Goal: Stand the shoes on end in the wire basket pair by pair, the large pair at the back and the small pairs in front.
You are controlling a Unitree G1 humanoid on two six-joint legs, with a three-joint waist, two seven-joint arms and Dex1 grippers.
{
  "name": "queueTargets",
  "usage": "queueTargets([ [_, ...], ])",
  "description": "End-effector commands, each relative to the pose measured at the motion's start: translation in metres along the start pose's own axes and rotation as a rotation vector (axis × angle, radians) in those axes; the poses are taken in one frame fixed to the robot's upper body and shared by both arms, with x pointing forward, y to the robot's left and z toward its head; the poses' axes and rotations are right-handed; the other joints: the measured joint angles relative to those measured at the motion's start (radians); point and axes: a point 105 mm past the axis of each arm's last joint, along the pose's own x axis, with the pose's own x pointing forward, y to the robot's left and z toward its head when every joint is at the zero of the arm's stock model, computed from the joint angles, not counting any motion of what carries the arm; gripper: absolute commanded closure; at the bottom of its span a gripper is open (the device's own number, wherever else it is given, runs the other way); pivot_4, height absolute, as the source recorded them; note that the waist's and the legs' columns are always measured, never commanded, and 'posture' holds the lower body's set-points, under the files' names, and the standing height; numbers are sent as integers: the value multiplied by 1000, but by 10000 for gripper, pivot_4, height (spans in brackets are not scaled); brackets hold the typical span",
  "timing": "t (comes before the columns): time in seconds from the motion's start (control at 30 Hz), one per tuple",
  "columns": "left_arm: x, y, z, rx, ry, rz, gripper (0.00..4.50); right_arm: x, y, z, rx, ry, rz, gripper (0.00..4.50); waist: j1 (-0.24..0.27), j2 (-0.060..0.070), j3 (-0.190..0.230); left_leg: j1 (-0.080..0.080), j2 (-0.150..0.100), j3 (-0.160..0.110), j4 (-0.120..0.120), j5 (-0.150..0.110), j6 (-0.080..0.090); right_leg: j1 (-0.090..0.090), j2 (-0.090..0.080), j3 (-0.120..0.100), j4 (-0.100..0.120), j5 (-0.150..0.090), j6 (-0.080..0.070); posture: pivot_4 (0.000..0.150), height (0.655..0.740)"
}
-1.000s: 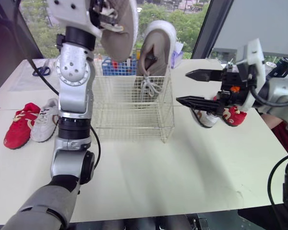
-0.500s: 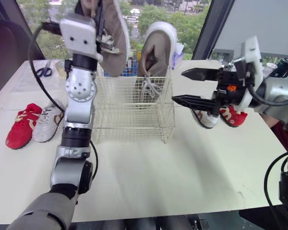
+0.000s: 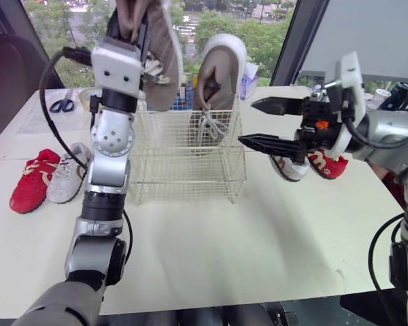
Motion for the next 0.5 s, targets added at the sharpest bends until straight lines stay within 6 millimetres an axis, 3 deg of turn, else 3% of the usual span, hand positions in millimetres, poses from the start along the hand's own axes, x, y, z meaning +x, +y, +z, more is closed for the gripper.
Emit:
queueTargets([
  [0.03,13,3,8,52,-71,3,35791,-3,-2,16,-60,-34,-11,0,0,0,0,0,0,0,0,0,0,0,0,0,0,0,0,1500,7400],
  [0.27,27,6,16,84,-146,38,35791,-5,-2,20,-67,-28,-14,0,2,-1,1,-9,-1,0,0,0,1,-7,0,0,-1,0,1,1500,7400],
  [0.5,4,-11,-19,-23,9,16,35791,-8,-2,20,-72,-24,-23,0,1,-1,1,-11,-1,1,0,-1,2,-7,-3,-1,-2,1,1,1500,7400],
])
